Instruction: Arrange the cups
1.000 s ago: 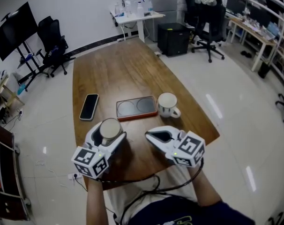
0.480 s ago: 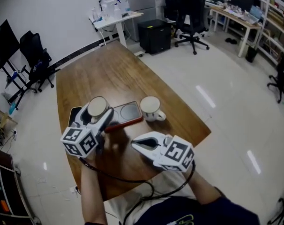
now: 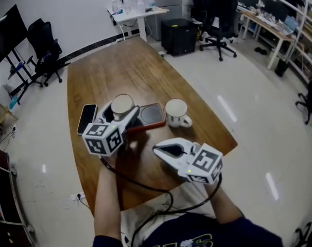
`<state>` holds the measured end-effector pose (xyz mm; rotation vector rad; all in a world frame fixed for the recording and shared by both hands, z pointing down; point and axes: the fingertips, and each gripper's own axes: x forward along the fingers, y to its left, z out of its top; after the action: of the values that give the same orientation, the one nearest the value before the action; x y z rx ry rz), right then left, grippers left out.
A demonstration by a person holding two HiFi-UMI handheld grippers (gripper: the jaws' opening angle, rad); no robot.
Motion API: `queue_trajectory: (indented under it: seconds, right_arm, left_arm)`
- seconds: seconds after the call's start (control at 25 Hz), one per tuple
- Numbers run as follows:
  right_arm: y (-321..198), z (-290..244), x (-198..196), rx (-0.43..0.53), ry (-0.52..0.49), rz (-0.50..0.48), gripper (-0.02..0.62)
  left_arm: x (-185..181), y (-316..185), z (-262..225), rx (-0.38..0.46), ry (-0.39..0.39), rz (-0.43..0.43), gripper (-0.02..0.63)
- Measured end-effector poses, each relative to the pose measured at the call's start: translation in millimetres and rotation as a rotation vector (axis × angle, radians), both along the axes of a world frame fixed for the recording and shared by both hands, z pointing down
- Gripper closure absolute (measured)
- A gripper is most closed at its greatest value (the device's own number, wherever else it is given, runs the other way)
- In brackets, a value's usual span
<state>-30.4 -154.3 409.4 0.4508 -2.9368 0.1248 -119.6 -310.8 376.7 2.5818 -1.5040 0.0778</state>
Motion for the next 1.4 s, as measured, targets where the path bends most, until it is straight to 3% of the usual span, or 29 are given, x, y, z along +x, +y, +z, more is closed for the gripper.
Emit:
queue_trajectory:
  seconds: [0.48, 0.84, 1.0, 1.4]
  right_arm:
    - [-1, -4, -2, -0.001, 0.003, -0.004, 0.595]
    - [-1, -3, -1, 0.001, 0.006, -0.004, 0.595]
    - [-2, 0, -2, 0.000, 0.008, -0.002, 0.595]
    - [-3, -2, -1, -0.002, 0.005, 0.003, 0.595]
  left_arm:
    - [-6, -3, 15, -0.045, -0.044, -0.022, 0.204]
    - [-7, 3, 13, 0.068, -0.038, -0.001, 0.198]
    - [-13, 8, 2, 0.123, -0.030, -0.037, 0.196]
    - [-18, 19, -4, 0.120, -0.028, -0.033, 0.196]
